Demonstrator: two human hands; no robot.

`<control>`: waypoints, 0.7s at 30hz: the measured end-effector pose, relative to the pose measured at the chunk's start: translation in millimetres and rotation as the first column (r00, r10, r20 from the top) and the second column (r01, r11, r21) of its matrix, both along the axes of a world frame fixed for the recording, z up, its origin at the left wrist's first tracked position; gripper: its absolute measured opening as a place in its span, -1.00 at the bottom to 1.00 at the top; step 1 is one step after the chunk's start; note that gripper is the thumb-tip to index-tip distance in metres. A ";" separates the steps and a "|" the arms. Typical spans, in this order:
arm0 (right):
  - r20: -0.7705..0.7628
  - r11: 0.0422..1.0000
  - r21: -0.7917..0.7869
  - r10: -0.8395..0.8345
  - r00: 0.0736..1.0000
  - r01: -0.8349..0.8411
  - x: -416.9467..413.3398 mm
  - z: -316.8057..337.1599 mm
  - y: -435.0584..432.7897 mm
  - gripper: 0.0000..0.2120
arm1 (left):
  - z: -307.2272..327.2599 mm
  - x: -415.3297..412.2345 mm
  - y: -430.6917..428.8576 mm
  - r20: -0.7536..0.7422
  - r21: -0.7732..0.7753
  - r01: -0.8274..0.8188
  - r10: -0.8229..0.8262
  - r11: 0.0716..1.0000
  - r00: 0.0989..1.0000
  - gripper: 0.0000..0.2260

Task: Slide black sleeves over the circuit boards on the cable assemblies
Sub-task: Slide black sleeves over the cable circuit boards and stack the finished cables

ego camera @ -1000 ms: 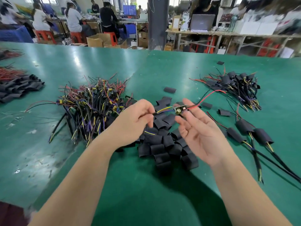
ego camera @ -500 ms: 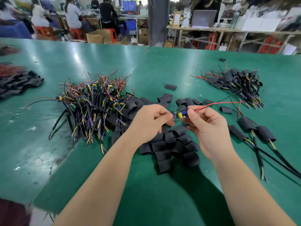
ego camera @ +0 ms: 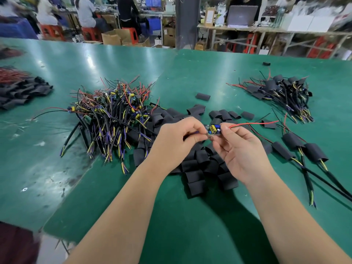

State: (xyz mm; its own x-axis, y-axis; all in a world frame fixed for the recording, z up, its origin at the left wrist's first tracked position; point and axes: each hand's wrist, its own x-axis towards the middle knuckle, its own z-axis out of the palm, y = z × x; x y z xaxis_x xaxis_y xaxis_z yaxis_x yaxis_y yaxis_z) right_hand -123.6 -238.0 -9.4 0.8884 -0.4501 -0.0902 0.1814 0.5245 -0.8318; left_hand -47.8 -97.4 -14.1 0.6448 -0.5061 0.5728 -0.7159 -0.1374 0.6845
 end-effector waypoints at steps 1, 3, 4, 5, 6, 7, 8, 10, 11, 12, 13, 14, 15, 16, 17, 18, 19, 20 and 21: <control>0.007 1.000 0.010 0.004 1.000 -0.004 1.3 0.4 1.3 -0.86 | -0.3 -0.2 0.2 0.057 -0.010 -0.030 0.030 1.000 0.998 -0.95; 0.022 1.000 0.018 0.007 1.000 -0.007 5.1 2.4 3.8 -0.86 | 0.5 -0.6 1.1 0.159 -0.004 -0.081 0.080 0.997 0.984 -0.94; 0.031 1.000 0.016 0.006 0.999 -0.007 7.2 3.9 5.0 -0.86 | 1.4 -0.3 2.0 0.208 0.017 -0.113 0.107 0.994 0.972 -0.91; 0.041 1.000 0.010 0.008 0.999 -0.008 9.6 5.3 6.6 -0.86 | 2.3 0.5 3.0 0.247 0.042 -0.147 0.133 0.988 0.960 -0.90; 0.051 1.000 -0.008 0.013 0.999 -0.012 11.5 6.4 8.0 -0.87 | 3.0 1.4 4.6 0.268 0.066 -0.180 0.156 0.981 0.951 -0.90; 0.060 0.999 -0.041 0.019 0.998 -0.017 13.3 7.1 9.7 -0.87 | 3.6 2.0 6.0 0.263 0.088 -0.207 0.178 0.974 0.948 -0.92; 0.068 0.996 -0.085 0.025 0.997 -0.019 14.7 7.2 11.6 -0.88 | 3.6 3.0 7.6 0.235 0.105 -0.221 0.192 0.970 0.953 -0.94; 0.090 0.983 -0.181 0.018 0.996 -0.002 16.7 6.1 14.8 -0.87 | 2.3 5.1 11.2 0.157 0.118 -0.201 0.181 0.973 0.971 -0.96; 0.104 0.974 -0.225 0.008 0.995 0.015 17.7 5.6 16.1 -0.87 | 1.9 5.4 12.7 0.119 0.122 -0.185 0.170 0.975 0.978 -0.97; 0.114 0.966 -0.257 -0.003 0.993 0.033 18.6 5.3 16.9 -0.86 | 1.9 5.1 14.0 0.089 0.127 -0.170 0.159 0.977 0.983 -0.98; 0.117 0.960 -0.275 -0.016 0.993 0.048 19.6 5.2 17.4 -0.86 | 2.0 4.8 14.5 0.073 0.135 -0.160 0.151 0.978 0.986 -0.98; 0.113 0.960 -0.276 -0.028 0.993 0.058 20.5 5.2 17.6 -0.86 | 1.8 5.4 14.7 0.064 0.147 -0.151 0.143 0.978 0.988 -0.97; 0.103 0.964 -0.258 -0.037 0.994 0.063 21.4 5.1 18.1 -0.85 | 2.0 5.6 14.8 0.057 0.169 -0.146 0.139 0.975 0.989 -0.94; 0.089 0.973 -0.224 -0.043 0.995 0.062 21.9 5.3 18.1 -0.85 | 2.4 5.8 15.2 0.056 0.198 -0.144 0.136 0.970 0.989 -0.90; 0.071 0.983 -0.177 -0.045 0.996 0.057 22.2 5.2 18.0 -0.84 | 3.1 6.0 15.4 0.066 0.222 -0.145 0.133 0.964 0.989 -0.88; 0.053 0.991 -0.126 -0.042 0.998 0.048 22.1 5.3 17.2 -0.84 | 3.8 6.5 16.2 0.081 0.231 -0.140 0.124 0.963 0.989 -0.89; 0.035 0.996 -0.076 -0.034 0.999 0.037 21.8 5.7 16.1 -0.84 | 4.5 6.9 17.1 0.097 0.222 -0.127 0.108 0.967 0.989 -0.93; 0.021 0.999 -0.031 -0.025 0.999 0.025 21.3 6.6 14.7 -0.85 | 5.0 7.0 17.8 0.114 0.203 -0.113 0.091 0.973 0.989 -0.96; 0.009 1.000 0.010 -0.018 1.000 0.018 20.9 7.4 13.6 -0.87 | 5.2 6.5 18.1 0.133 0.184 -0.109 0.085 0.977 0.988 -0.93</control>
State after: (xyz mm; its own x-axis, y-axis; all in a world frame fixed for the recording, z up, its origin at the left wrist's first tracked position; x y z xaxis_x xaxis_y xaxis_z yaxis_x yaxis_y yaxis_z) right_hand -102.7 -224.5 -1.9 0.8810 -0.4653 -0.0862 0.1987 0.5291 -0.8250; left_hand -41.3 -79.3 -8.9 0.6265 -0.5521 0.5501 -0.7700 -0.3294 0.5464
